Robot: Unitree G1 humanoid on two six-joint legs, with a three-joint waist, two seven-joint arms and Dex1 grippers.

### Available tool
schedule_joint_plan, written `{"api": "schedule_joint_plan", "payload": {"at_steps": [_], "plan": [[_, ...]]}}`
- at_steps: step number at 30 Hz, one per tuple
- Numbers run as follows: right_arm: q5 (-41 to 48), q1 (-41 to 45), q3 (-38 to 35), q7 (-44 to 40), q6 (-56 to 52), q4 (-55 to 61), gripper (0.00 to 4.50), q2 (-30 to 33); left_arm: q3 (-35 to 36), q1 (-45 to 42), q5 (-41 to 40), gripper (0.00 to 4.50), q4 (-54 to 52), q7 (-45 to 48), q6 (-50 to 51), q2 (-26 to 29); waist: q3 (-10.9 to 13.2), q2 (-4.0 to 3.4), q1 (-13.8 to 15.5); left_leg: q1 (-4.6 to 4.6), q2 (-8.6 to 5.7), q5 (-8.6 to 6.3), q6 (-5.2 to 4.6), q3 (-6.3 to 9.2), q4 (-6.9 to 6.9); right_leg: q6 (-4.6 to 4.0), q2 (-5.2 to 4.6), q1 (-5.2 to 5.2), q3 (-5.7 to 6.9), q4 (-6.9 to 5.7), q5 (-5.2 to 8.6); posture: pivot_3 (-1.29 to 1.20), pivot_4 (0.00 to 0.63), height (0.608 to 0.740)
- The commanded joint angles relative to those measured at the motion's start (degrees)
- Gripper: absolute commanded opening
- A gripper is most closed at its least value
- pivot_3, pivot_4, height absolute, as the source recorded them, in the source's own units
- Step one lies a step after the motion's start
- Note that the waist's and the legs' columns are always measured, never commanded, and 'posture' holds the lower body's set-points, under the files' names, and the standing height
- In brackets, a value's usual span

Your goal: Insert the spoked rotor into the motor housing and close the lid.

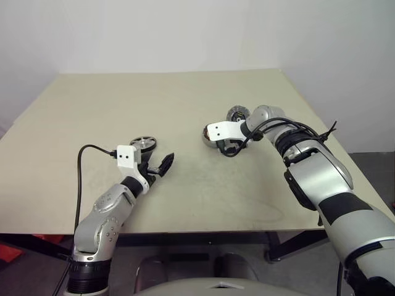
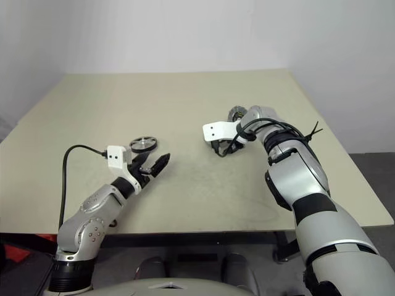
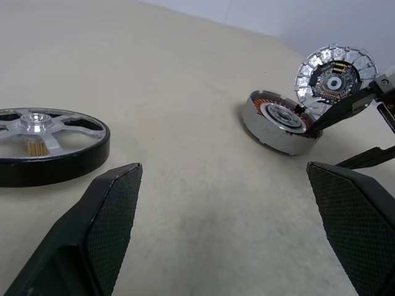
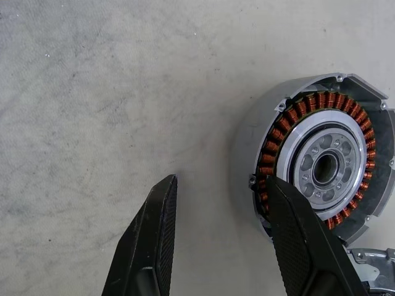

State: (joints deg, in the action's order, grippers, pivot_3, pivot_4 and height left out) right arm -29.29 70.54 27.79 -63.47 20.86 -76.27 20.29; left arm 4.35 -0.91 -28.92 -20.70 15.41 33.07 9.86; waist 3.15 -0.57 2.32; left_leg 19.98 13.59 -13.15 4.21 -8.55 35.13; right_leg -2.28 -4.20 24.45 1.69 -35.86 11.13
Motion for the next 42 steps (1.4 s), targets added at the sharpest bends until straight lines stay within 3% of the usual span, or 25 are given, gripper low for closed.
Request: {"api": "schedule_joint_plan", "payload": {"at_steps": [1,4,18,23,32,42], "plan": [[-0.4,-0.3,-0.1,0.2,-0.3,0.5,1.90,-0.1,0.4,-0.2,-0.1,4.50,-2.5,-0.2,-0.8,0.2,0.0,0.00,0.0,0.00,0.00,0.00,0.00,0.00,0.00,0.00,0.00,0.00,0.00,0.00,0.00,0.00,0.000,0.740],[-0.3,-0.3,-0.1,0.3,-0.3,0.6,0.95,-0.1,0.3,-0.3,-0.2,4.50,-2.4,-0.2,-0.8,0.0,0.0,0.00,0.0,0.01,0.00,0.00,0.00,0.00,0.00,0.00,0.00,0.00,0.00,0.01,0.00,0.00,0.000,0.740],[0.3,-0.3,-1.2,2.3,-2.0,0.6,0.95,-0.3,-0.1,-0.3,-0.4,4.50,-2.5,-0.7,-0.7,-0.6,0.0,0.00,0.0,0.01,0.00,0.00,0.00,0.00,-0.01,0.00,0.00,0.00,0.00,0.02,0.00,0.00,0.000,0.740],[0.4,-0.2,-1.3,3.0,-2.6,0.6,0.02,-0.3,-0.1,-0.3,-0.4,4.50,-2.6,-0.8,-0.7,-0.6,0.0,0.00,0.0,-0.01,0.00,0.00,0.00,0.00,0.00,0.00,0.00,0.00,0.00,0.00,0.00,0.00,0.000,0.740],[0.9,0.3,-1.7,3.4,-3.4,0.8,0.02,-0.2,0.0,-0.6,-0.3,4.50,-2.2,-0.9,-0.8,-0.7,0.0,0.00,0.0,0.00,-0.01,0.00,0.00,0.00,0.00,0.00,0.00,0.00,0.00,0.00,0.00,0.00,0.000,0.740],[8.9,0.0,-7.5,-12.1,-8.6,5.8,0.02,-0.8,-0.3,-0.2,0.0,4.50,-1.8,-0.8,-1.2,-1.2,0.0,0.00,0.0,0.11,0.02,-0.03,-0.09,-0.02,-0.02,-0.01,0.00,0.06,0.03,0.09,0.00,0.00,0.000,0.740]]}}
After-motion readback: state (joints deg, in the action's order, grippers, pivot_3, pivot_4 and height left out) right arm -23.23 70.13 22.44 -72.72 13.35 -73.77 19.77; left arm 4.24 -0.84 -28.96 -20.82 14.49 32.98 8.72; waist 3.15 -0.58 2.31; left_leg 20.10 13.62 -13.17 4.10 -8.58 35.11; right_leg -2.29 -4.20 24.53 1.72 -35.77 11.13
